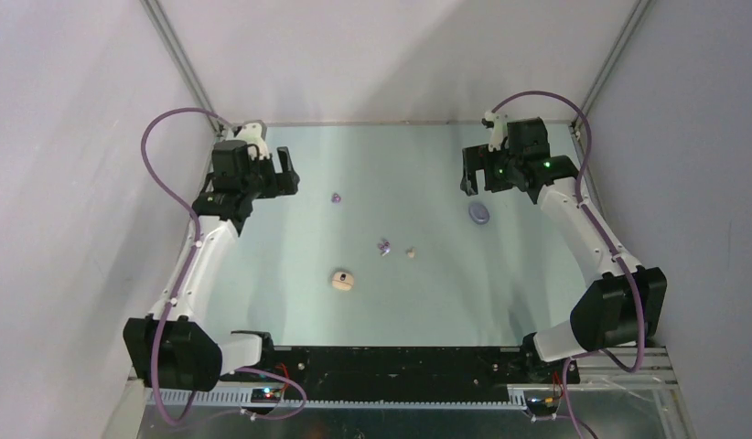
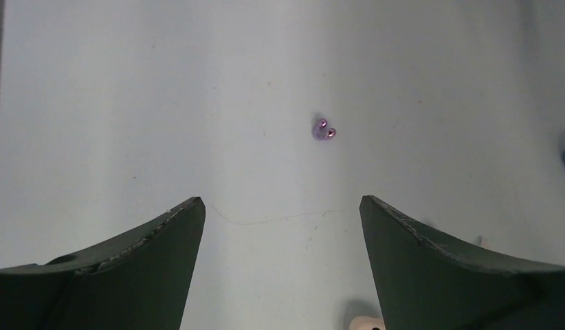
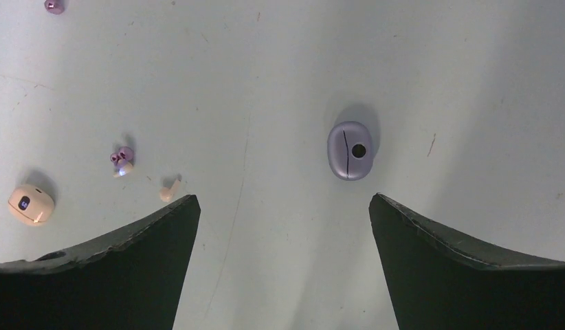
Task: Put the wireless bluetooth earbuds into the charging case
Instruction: Pick up the charging case from the center of the board.
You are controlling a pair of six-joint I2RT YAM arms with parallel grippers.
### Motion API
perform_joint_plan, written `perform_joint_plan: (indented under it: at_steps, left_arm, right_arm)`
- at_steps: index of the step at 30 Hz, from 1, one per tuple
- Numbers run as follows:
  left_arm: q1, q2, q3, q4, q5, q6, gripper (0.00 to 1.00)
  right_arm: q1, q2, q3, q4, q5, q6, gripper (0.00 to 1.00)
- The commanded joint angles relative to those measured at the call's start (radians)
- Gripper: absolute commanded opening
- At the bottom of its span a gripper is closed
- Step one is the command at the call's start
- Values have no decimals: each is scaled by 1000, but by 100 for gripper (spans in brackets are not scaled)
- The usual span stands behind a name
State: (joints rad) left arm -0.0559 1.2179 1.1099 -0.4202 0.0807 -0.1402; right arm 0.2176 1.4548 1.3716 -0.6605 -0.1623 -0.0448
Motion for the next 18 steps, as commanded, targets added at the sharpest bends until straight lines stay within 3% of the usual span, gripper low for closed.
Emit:
perform_joint_plan:
  at_steps: [1,4,8,10,18]
  left_arm:
    - [3,-8,-26,41,69,-24,90]
    - [3,-10,-41,45,89,-24,90]
    - [3,-13,-47,43,124,-8,90]
    - [3,-16,-51,42,147,8,90]
    - [2,-31,-79,54,203,39,89]
  right_arm:
    - [-5,6,6,42,-17,11,99]
    - [-17,38,16,33,-82,-48,99]
    - [-57,107,57,46,-21,-18,93]
    - [-101,145,75,53,-16,17,85]
    - [-290,316,143,40,-52,103,38]
